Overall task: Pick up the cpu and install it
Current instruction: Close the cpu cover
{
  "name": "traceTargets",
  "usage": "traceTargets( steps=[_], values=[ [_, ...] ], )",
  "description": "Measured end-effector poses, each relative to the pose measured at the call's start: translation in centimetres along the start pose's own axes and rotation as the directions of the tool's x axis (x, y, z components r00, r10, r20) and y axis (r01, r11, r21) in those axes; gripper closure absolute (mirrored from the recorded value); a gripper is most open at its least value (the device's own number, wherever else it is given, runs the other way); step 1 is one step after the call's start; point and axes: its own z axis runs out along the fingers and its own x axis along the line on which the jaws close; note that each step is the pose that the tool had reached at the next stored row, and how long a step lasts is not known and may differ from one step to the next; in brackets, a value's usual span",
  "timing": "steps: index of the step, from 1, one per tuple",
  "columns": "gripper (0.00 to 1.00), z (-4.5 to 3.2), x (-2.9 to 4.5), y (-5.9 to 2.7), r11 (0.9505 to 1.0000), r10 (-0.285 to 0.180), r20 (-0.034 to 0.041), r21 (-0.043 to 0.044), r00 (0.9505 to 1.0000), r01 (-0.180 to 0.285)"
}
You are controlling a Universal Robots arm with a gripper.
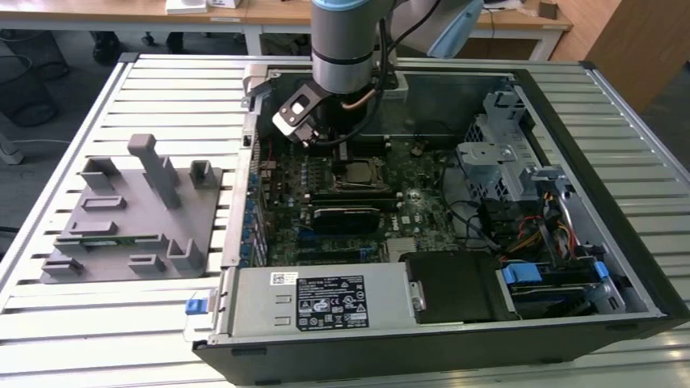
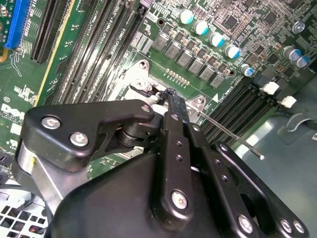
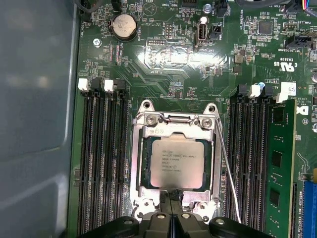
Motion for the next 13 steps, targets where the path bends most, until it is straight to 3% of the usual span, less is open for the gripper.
traceTargets(
  steps=[8, 13],
  values=[
    [0.89, -0.32, 0.01, 0.01, 1.0, 0.0, -0.0025, 0.0001, 1.0, 0.0],
    [0.89, 0.04, -0.01, 0.23, 1.0, 0.0, -0.0155, 0.0045, 0.9999, 0.0]
  ],
)
